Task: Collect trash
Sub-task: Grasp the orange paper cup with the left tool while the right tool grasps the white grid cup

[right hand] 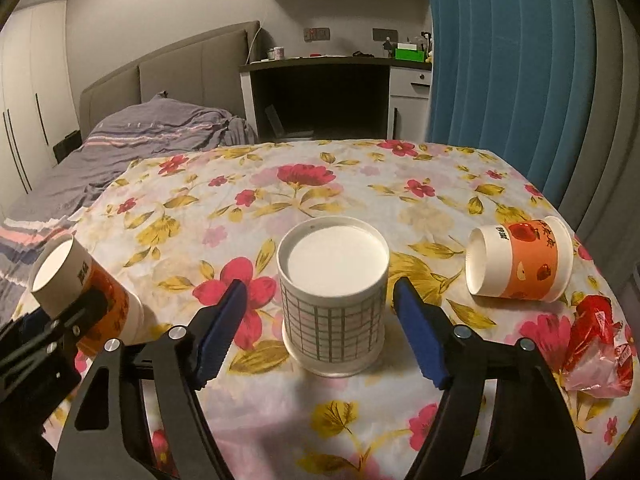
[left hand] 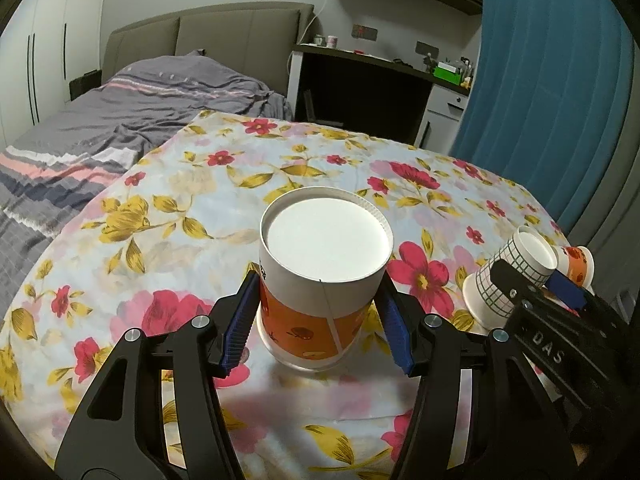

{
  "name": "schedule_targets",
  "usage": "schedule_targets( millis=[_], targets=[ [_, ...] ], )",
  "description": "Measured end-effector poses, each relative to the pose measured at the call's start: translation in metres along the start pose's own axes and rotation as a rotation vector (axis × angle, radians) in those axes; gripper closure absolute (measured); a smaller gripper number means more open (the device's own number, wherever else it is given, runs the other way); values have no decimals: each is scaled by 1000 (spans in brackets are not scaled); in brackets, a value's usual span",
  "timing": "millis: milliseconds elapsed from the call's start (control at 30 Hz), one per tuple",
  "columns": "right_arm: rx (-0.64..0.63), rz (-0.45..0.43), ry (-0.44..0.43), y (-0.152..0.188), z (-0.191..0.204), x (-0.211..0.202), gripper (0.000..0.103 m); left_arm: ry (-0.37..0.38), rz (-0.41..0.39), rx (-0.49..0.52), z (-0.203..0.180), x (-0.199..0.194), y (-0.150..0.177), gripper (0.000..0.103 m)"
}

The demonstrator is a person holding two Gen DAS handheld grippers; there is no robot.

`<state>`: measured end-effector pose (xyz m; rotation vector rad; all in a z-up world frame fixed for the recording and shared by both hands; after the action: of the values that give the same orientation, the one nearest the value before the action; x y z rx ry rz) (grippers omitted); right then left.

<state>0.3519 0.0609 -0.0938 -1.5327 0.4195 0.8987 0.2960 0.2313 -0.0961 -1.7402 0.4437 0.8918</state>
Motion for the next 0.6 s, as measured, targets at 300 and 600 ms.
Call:
schedule_targets(
  millis=[300, 600],
  targets=[
    [8, 14, 6, -4, 0, 6, 48, 1, 6, 19, -5, 4, 5, 46],
    [10, -5, 1, -1, -4, -9, 49, 6, 3, 41, -10, 4, 8, 46]
  ],
)
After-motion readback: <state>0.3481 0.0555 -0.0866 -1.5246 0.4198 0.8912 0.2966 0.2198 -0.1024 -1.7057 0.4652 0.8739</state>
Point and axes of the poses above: each gripper's, at about its wrist camera, not at the fingertips, and x roughly the way its jaws point, z to its left, y to its underside, the point moved 4 cm from there along x, roughly the way its jaws point, and after that the axes turned 10 degrees about z, right-handed, at the moved point
